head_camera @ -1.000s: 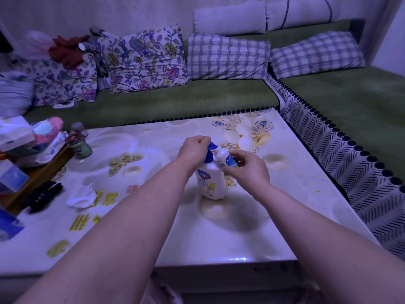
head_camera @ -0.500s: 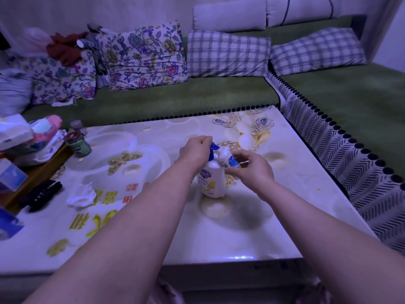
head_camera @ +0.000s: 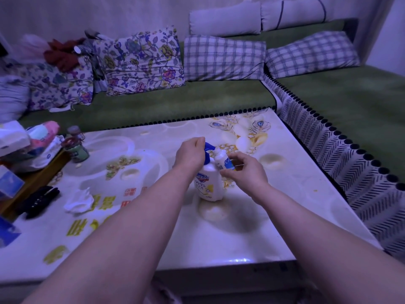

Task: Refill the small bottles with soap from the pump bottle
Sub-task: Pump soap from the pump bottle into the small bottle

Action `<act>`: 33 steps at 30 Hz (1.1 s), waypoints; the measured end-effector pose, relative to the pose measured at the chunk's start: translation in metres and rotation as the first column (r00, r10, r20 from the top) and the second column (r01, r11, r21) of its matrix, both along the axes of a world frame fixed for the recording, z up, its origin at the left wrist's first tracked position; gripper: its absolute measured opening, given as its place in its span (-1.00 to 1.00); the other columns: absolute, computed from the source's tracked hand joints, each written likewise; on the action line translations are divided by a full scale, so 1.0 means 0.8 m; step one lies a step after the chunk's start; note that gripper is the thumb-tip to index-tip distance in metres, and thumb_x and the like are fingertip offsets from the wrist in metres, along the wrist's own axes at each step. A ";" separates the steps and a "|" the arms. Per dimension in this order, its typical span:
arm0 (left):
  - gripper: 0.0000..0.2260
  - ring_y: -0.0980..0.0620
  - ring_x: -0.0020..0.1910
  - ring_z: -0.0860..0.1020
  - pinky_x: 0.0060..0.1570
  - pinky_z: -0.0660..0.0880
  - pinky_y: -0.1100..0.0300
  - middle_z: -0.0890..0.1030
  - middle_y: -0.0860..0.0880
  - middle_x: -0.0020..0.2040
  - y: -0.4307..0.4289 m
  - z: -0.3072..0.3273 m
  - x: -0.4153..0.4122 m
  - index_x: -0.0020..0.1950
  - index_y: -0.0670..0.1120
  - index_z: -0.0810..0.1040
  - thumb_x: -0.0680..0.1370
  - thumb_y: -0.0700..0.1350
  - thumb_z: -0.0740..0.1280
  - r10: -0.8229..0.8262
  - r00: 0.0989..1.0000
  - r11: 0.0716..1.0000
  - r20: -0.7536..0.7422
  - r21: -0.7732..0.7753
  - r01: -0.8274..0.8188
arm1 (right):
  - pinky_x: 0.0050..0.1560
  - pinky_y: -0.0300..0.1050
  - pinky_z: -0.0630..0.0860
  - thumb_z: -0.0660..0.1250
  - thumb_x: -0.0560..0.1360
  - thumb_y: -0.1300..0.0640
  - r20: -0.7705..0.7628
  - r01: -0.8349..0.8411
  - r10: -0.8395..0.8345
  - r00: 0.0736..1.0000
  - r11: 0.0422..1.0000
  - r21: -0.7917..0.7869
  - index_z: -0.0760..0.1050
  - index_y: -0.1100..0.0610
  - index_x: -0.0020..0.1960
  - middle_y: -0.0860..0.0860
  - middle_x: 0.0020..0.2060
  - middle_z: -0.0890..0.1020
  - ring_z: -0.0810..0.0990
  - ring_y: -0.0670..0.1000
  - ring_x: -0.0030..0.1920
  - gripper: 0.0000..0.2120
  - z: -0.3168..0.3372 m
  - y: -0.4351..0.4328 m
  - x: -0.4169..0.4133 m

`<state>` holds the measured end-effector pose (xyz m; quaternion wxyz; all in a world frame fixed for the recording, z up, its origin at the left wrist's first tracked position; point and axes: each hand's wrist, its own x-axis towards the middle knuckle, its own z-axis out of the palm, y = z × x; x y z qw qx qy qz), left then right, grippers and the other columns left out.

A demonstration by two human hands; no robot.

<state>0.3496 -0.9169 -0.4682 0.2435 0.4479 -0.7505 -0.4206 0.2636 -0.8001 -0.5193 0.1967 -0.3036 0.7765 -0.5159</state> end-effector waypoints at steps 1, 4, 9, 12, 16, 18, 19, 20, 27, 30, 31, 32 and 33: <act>-0.73 -0.08 -0.03 0.51 0.09 0.47 -0.01 0.53 -0.02 -0.10 -0.001 0.000 0.001 -0.30 0.08 0.37 0.60 -0.03 0.10 -0.006 1.000 1.000 0.002 -0.001 0.006 | 0.13 0.06 0.57 0.54 0.36 0.14 0.001 0.002 -0.002 1.000 1.000 0.004 0.57 -0.03 0.16 -0.17 -0.13 0.61 0.63 -0.04 -0.04 -0.61 0.000 -0.001 0.000; -0.81 -0.04 -0.08 0.48 0.09 0.48 -0.01 0.54 -0.02 -0.11 -0.002 0.000 0.003 -0.18 0.06 0.43 0.60 -0.03 0.12 -0.034 0.999 0.999 -0.017 0.014 0.034 | 0.12 0.09 0.58 0.55 0.34 0.14 0.006 0.008 -0.008 1.000 1.000 -0.002 0.59 -0.03 0.15 -0.12 -0.07 0.67 0.65 -0.04 -0.02 -0.60 -0.003 -0.003 0.000; -0.74 -0.03 0.08 0.53 0.16 0.48 0.03 0.59 0.00 0.11 -0.005 -0.002 0.004 0.17 -0.02 0.55 0.55 0.04 0.26 0.024 0.997 0.998 -0.078 0.058 -0.020 | 0.07 0.09 0.60 0.53 0.33 0.13 0.007 0.021 -0.021 1.000 1.000 -0.010 0.61 -0.03 0.12 -0.12 -0.08 0.70 0.66 -0.04 -0.06 -0.63 -0.006 -0.005 0.001; -0.73 -0.07 0.20 0.48 0.22 0.44 -0.02 0.59 0.01 0.11 -0.009 -0.004 0.004 0.13 -0.02 0.54 0.51 0.09 0.30 0.053 0.995 0.997 -0.079 0.067 -0.048 | 0.08 0.09 0.59 0.53 0.33 0.12 0.000 0.029 -0.029 1.000 1.000 -0.009 0.61 -0.04 0.11 -0.11 -0.08 0.70 0.66 -0.04 -0.05 -0.64 -0.005 -0.005 0.002; -0.54 -0.13 0.40 0.23 0.31 0.32 -0.04 0.45 -0.05 0.33 -0.012 -0.004 0.004 0.38 0.02 0.38 0.51 0.13 0.27 0.064 0.998 0.997 0.029 0.038 -0.065 | 0.06 0.07 0.59 0.53 0.32 0.10 -0.023 0.032 -0.032 0.999 0.999 0.003 0.61 -0.07 0.09 -0.12 -0.08 0.70 0.66 -0.05 -0.05 -0.65 -0.004 -0.004 0.002; -0.44 -0.13 0.44 0.12 0.35 0.25 -0.12 0.34 -0.05 0.42 -0.013 0.000 0.004 0.47 0.08 0.23 0.50 0.16 0.26 0.075 0.993 0.997 0.085 0.007 -0.076 | 0.05 0.07 0.59 0.52 0.32 0.10 -0.025 0.035 -0.035 0.999 0.999 0.002 0.61 -0.09 0.07 -0.13 -0.09 0.70 0.66 -0.07 -0.05 -0.66 -0.004 -0.004 0.003; -0.41 -0.13 0.45 0.10 0.36 0.22 -0.15 0.30 -0.04 0.45 -0.013 0.003 0.003 0.49 0.10 0.18 0.50 0.16 0.27 0.081 0.990 0.997 0.112 -0.023 -0.079 | 0.05 0.07 0.59 0.52 0.31 0.10 -0.024 0.036 -0.036 0.999 0.999 0.001 0.61 -0.10 0.06 -0.14 -0.09 0.70 0.66 -0.07 -0.05 -0.66 -0.004 -0.004 0.003; -0.41 -0.12 0.46 0.10 0.36 0.20 -0.17 0.29 -0.02 0.46 -0.011 0.006 0.004 0.49 0.11 0.18 0.50 0.15 0.28 0.090 0.987 0.994 0.132 -0.075 -0.080 | 0.05 0.07 0.59 0.52 0.31 0.10 -0.023 0.038 -0.038 0.999 0.999 -0.001 0.61 -0.10 0.06 -0.14 -0.09 0.70 0.66 -0.07 -0.05 -0.66 -0.005 -0.005 0.003; -0.72 0.02 0.29 0.35 0.39 0.10 -0.14 0.58 0.10 0.18 0.008 0.000 0.028 0.22 0.05 0.57 0.60 -0.15 0.17 0.030 0.995 0.763 0.094 -0.646 0.038 | 0.05 0.09 0.60 0.53 0.28 0.06 -0.020 0.048 -0.048 0.999 0.999 -0.001 0.61 -0.13 0.05 -0.15 -0.11 0.70 0.66 -0.07 -0.05 -0.65 -0.010 -0.006 0.003; -0.59 0.02 0.33 0.33 0.43 -0.06 -0.18 0.56 0.12 0.23 0.007 -0.002 0.047 0.26 0.03 0.54 0.50 -0.25 0.13 -0.065 0.966 0.672 0.251 -0.705 0.229 | 0.07 0.09 0.59 0.54 0.30 0.08 -0.025 0.042 -0.042 0.999 0.999 0.002 0.59 -0.14 0.04 -0.15 -0.11 0.70 0.66 -0.06 -0.05 -0.66 -0.007 -0.005 0.004; -0.57 0.02 0.37 0.30 0.43 -0.10 -0.19 0.52 0.13 0.28 0.007 -0.003 0.052 0.31 0.03 0.50 0.49 -0.26 0.14 -0.086 0.939 0.634 0.332 -0.709 0.309 | 0.08 0.09 0.59 0.54 0.31 0.09 -0.028 0.044 -0.044 0.999 0.999 0.004 0.59 -0.12 0.06 -0.14 -0.09 0.70 0.66 -0.05 -0.04 -0.65 -0.006 -0.005 0.004; -0.54 0.01 0.41 0.26 0.43 -0.12 -0.20 0.48 0.14 0.34 0.008 -0.005 0.056 0.36 0.03 0.45 0.49 -0.27 0.16 -0.091 0.914 0.604 0.396 -0.708 0.367 | 0.10 0.08 0.58 0.54 0.32 0.09 -0.032 0.048 -0.048 0.998 0.999 0.006 0.59 -0.09 0.10 -0.12 -0.06 0.69 0.66 -0.04 -0.02 -0.63 -0.005 -0.005 0.004; -0.52 0.01 0.44 0.23 0.43 -0.14 -0.21 0.44 0.14 0.38 0.008 -0.006 0.059 0.40 0.02 0.41 0.49 -0.28 0.17 -0.089 0.896 0.581 0.435 -0.708 0.401 | 0.12 0.08 0.57 0.55 0.32 0.08 -0.032 0.053 -0.053 0.998 0.999 0.009 0.59 -0.06 0.14 -0.10 -0.04 0.69 0.65 -0.03 0.00 -0.60 -0.004 -0.005 0.005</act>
